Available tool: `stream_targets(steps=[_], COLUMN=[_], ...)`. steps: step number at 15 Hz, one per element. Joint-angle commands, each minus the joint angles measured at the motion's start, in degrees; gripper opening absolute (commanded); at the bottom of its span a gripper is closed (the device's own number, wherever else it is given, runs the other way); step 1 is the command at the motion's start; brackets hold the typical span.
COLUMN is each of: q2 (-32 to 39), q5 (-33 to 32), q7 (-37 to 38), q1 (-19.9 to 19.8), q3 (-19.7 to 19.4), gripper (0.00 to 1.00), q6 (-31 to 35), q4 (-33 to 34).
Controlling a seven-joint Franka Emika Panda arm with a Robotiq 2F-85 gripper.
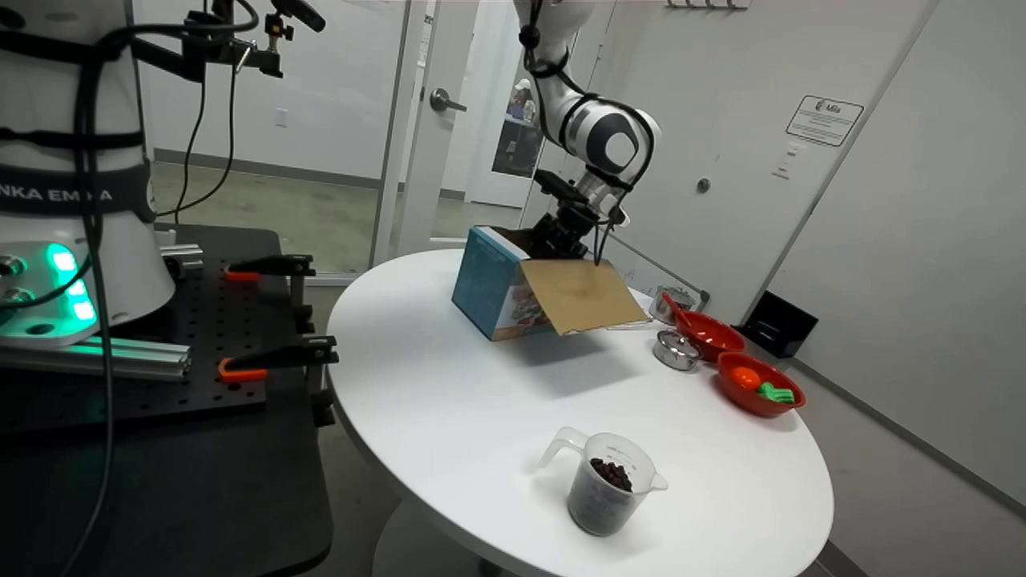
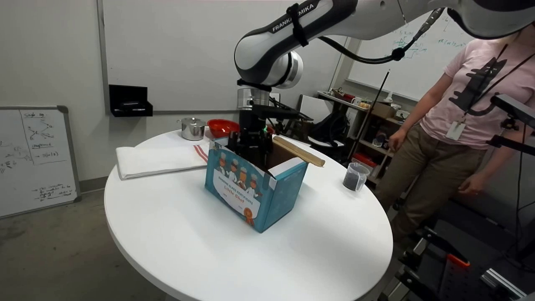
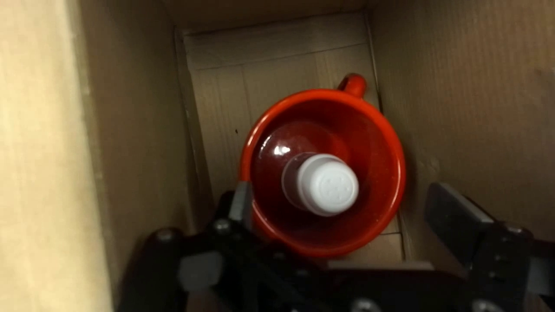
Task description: Remove the red cup from the box
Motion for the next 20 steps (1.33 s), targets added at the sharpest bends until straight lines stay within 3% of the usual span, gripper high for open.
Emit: stream_targets(steps=[1, 5, 7, 16, 18, 20], q2=[1.7, 2.5, 2.5, 1.0, 0.9, 0.5], q5=[1.6, 1.7, 1.9, 2.6, 2.6, 2.7], q7=[1.5, 1.3, 1.3, 1.2, 1.3, 1.5], q1=[0.4, 0.4, 0.4, 0.2, 0.2, 0.1], q3=[-0.2, 0.1, 0.1, 0.2, 0.2, 0.2], gripper=[1.00, 1.00, 0.74, 0.06, 0.00, 0.02], q6=[-1.1, -1.0, -0.9, -1.2, -2.4, -4.2], q4=[1.7, 1.9, 1.8, 0.6, 0.9, 1.1])
